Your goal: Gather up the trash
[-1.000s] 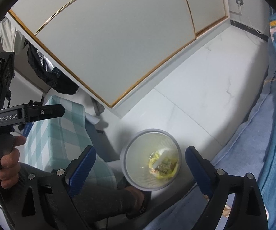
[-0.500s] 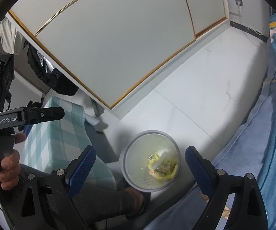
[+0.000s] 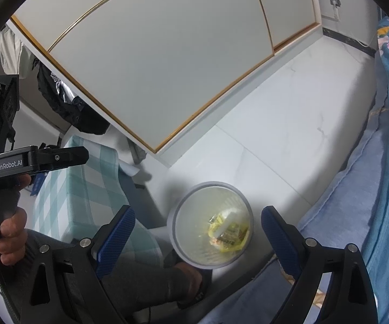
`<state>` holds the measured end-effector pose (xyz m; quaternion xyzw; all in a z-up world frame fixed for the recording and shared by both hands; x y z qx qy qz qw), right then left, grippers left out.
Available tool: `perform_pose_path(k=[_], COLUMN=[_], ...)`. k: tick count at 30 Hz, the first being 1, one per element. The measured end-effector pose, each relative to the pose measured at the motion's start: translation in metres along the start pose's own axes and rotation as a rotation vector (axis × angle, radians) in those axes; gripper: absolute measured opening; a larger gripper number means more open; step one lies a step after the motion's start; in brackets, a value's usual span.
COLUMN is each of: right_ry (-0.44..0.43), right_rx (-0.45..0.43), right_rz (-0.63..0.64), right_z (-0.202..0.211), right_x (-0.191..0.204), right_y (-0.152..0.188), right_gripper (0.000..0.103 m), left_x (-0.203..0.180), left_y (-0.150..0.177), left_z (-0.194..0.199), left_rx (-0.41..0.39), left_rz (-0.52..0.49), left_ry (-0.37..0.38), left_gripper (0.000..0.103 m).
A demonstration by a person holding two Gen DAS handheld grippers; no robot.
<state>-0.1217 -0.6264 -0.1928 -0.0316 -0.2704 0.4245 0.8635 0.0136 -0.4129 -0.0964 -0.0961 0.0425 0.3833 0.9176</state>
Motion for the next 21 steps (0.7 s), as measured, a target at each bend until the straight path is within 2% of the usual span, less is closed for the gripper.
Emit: perform_pose_path(k=[17, 21], right_ry=[0.010, 0.019], right_rx=[0.000, -0.002], right_rz=[-0.006, 0.001], right_z=[-0.001, 0.000], right_x=[0.001, 0.002], right_y=[0.003, 0.003], right_gripper=[0.095, 0.095], left_x=[0.001, 0.005], left_y=[0.000, -0.001], left_z=[0.004, 0.011], left_rx=[-0.028, -0.065], left_rz=[0.012, 0.024], left_ry=[0.015, 0.011], left_gripper=[0.091, 0.091])
Point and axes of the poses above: each gripper's, at about its wrist camera, not at the fingertips, and z roughly against the way its jaws point, x to its left, y to its underside, the point moved 5 cm from there along -z, roughly the way its jaws point, and after that the axes turned 8 degrees about x, right-handed, at the moved point
